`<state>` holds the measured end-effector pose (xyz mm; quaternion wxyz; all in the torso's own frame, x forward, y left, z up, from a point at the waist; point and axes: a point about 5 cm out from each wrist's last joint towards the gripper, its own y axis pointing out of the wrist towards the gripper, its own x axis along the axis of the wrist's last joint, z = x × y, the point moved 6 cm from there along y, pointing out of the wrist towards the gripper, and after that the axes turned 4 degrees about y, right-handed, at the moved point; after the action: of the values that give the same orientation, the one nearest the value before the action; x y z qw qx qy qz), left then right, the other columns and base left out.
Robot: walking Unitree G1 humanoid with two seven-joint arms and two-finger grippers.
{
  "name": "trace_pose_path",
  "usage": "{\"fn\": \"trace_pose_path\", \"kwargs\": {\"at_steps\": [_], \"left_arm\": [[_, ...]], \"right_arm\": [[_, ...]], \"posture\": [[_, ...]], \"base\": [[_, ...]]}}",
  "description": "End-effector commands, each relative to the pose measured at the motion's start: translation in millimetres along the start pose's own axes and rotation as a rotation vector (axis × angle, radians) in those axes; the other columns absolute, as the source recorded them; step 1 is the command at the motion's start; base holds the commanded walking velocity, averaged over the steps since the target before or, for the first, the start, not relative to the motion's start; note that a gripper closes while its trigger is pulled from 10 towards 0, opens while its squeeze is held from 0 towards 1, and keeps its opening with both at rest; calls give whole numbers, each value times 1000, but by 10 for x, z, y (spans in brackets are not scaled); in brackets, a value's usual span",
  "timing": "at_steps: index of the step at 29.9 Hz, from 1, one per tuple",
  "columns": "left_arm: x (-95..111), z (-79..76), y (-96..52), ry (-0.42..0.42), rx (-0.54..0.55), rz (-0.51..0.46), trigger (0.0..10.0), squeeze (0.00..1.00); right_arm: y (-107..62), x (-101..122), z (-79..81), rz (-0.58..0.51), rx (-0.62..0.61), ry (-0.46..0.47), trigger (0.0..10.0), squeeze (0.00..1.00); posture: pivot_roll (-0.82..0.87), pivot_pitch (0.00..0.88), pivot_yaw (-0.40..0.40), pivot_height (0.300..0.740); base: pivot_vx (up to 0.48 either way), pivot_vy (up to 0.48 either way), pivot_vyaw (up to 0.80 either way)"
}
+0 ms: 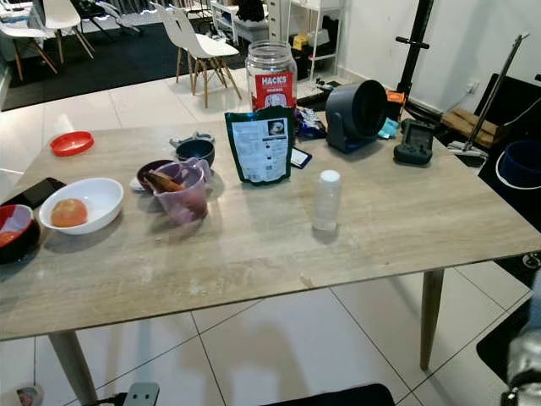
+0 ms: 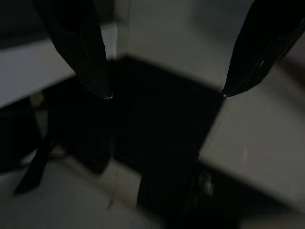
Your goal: Restocking fridge
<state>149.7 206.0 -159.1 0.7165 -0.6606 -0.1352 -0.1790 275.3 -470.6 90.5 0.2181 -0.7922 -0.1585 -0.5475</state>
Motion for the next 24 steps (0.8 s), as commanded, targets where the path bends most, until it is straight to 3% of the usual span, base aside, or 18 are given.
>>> {"fn": "trace_pose_path", "kwargs": {"at_steps": [1, 2, 3, 5, 6, 7, 9, 10, 11, 14, 16, 18, 20, 22, 24], "left_arm": [[-158, -20, -19, -6, -8, 47, 10000, 0], [-159, -18, -19, -5, -8, 48, 10000, 0], [-159, -18, -19, -5, -8, 48, 10000, 0], [-160, -15, -19, -5, -7, 48, 10000, 0], [-160, -15, -19, -5, -7, 48, 10000, 0], [-161, -16, -19, -5, -7, 48, 10000, 0], [-166, -18, -20, -4, -7, 50, 10000, 0], [-166, -18, -20, -4, -7, 50, 10000, 0], [-168, -21, -20, -4, -8, 51, 10000, 0], [-168, -22, -20, -3, -8, 51, 10000, 0], [-171, -29, -20, 0, -9, 52, 10000, 0], [-171, -29, -20, 0, -9, 52, 10000, 0], [-175, -44, -20, 2, -11, 53, 10000, 0], [-175, -44, -20, 2, -11, 53, 10000, 0], [-183, -52, -21, 3, -11, 54, 10000, 0]], "right_arm": [[25, 231, 30, -62, 3, 83, 10000, 1000], [37, 470, 87, -124, 25, 147, 10000, 1000], [37, 470, 87, -124, 25, 147, 10000, 1000], [7, 849, 282, -214, 134, 290, 10000, 561], [7, 849, 282, -214, 134, 290, 10000, 561], [-65, 1075, 510, -259, 272, 389, 10000, 0], [-392, 1498, 1094, -348, 653, 534, 10000, 0], [-392, 1498, 1094, -348, 653, 534, 10000, 0], [-720, 1710, 1454, -408, 909, 563, 10000, 0], [-825, 1754, 1551, -425, 977, 558, 10000, 0], [-1149, 1837, 1825, -469, 1156, 526, 10000, 0], [-1149, 1837, 1825, -469, 1156, 526, 10000, 0], [-1620, 1886, 2153, -514, 1381, 473, 10000, 0], [-1620, 1886, 2153, -514, 1381, 473, 10000, 0], [-1992, 1899, 2377, -536, 1540, 441, 10000, 0]], "posture": [[20, 0, 14, 740], [20, 0, 14, 740], [20, 0, 14, 740], [20, 0, 14, 740], [20, 0, 14, 740], [20, 0, 14, 740], [25, 0, 18, 740], [25, 0, 18, 740], [27, 0, 17, 740], [27, 0, 17, 740], [27, 0, 17, 740], [27, 0, 17, 740], [31, 0, 19, 740], [31, 0, 19, 740], [31, 0, 19, 740]], "base": [[0, 0, 0], [0, 0, 0], [0, 0, 0], [0, 0, 0], [0, 0, 0], [0, 0, 0], [0, 0, 0], [0, 0, 0], [0, 0, 0], [0, 0, 0], [0, 0, 0], [0, 0, 0], [0, 0, 0], [0, 0, 0], [0, 0, 0]]}}
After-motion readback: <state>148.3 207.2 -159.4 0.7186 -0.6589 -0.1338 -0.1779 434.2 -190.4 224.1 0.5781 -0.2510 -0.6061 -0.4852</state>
